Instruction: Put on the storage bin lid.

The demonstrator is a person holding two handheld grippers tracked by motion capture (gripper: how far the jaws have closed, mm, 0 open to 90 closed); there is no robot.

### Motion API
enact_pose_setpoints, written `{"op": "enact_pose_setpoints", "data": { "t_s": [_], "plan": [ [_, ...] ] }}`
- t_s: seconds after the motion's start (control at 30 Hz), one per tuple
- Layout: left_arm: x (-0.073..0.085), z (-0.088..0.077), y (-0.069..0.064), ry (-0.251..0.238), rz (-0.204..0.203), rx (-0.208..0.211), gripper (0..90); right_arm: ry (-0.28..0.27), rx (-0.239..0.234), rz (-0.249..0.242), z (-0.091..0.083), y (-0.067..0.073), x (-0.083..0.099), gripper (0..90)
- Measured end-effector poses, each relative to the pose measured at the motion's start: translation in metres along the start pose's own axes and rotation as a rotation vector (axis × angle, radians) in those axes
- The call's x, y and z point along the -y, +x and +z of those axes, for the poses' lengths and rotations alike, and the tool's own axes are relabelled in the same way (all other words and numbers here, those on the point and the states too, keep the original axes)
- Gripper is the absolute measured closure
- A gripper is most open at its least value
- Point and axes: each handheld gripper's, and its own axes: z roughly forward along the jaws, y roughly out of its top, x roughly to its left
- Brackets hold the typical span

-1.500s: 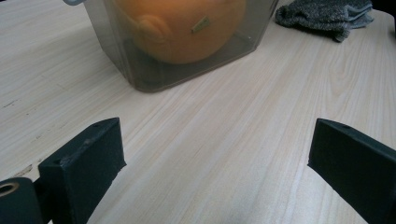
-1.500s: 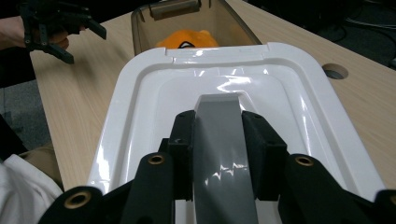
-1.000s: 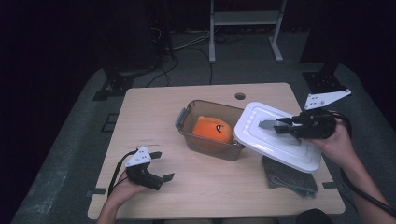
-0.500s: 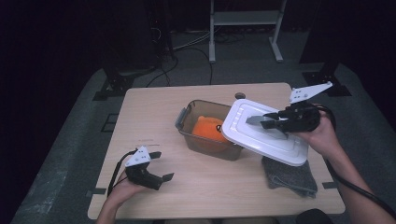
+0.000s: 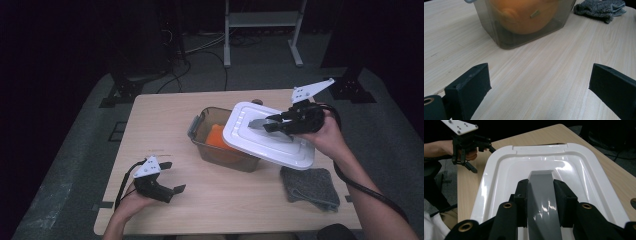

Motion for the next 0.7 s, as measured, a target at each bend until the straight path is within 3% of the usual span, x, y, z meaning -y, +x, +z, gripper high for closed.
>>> {"op": "enact_pose_setpoints", "data": {
  "t_s": [0.33, 0.7],
  "plan": [
    [0.0, 0.0, 0.001, -0.004, -0.003, 0.0, 2.7, 0.001, -0.026, -0.022, 0.017, -0.001, -0.022, 65.6],
    [0.0, 0.0, 0.0, -0.005, 0.001, 0.006, 2.7, 0.011, -0.045, -0.028, 0.036, -0.004, -0.033, 65.6]
  ]
}}
